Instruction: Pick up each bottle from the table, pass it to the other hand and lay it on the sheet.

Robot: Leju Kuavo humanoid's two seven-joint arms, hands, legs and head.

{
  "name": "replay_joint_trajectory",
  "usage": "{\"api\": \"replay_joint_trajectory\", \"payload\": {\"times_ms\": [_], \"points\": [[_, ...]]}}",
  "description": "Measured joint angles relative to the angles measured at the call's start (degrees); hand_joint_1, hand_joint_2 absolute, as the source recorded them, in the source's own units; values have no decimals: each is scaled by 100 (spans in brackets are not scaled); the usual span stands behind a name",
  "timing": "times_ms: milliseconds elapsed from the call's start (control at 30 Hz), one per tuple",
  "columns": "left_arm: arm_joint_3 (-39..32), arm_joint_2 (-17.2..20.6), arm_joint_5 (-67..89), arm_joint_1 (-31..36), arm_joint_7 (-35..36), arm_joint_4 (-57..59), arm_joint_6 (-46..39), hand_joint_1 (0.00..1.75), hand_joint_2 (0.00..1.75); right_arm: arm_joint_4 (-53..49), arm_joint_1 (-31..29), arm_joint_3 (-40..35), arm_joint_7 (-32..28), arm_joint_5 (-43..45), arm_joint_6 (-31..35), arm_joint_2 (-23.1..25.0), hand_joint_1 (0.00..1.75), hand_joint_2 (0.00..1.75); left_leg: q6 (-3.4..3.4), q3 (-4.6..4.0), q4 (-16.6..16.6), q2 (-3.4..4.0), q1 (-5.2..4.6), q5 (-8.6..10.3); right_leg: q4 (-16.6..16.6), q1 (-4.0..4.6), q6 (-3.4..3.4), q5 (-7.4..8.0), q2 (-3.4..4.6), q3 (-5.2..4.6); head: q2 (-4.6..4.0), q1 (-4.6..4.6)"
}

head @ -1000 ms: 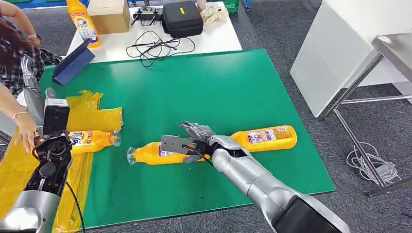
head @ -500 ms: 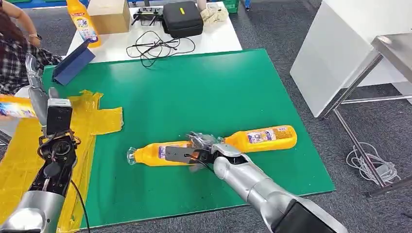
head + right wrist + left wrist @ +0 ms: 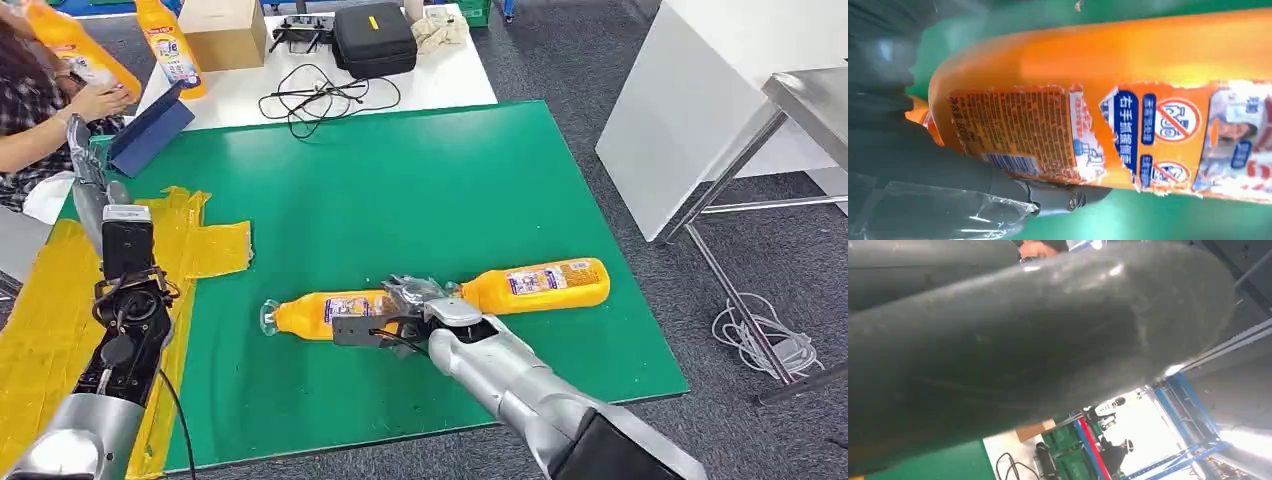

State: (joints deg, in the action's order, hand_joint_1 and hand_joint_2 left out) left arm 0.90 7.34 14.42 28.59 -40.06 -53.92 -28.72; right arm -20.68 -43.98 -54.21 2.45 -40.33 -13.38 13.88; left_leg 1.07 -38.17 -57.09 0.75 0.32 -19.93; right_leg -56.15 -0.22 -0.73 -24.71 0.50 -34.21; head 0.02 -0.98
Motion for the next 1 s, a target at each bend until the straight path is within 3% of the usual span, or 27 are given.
{"api": "replay_joint_trajectory", "payload": {"times_ms": [233,400,1000], "points": [[42,-15,-214,-5,-6,-50,-72,0,0,83,-27,-155,13,-92,-39,61,157,175,0,5,0,0,0,0,0,0,0,0,0,5,0,-2],[59,-22,-229,-11,-7,-81,-87,0,0,114,-38,-210,13,-94,-46,83,175,175,0,7,0,0,0,0,0,0,0,0,0,6,0,-2],[85,-79,-566,-48,46,-212,197,0,0,151,-38,-286,4,-19,59,79,175,175,0,14,0,2,0,0,2,-1,0,0,0,10,0,-2]]}}
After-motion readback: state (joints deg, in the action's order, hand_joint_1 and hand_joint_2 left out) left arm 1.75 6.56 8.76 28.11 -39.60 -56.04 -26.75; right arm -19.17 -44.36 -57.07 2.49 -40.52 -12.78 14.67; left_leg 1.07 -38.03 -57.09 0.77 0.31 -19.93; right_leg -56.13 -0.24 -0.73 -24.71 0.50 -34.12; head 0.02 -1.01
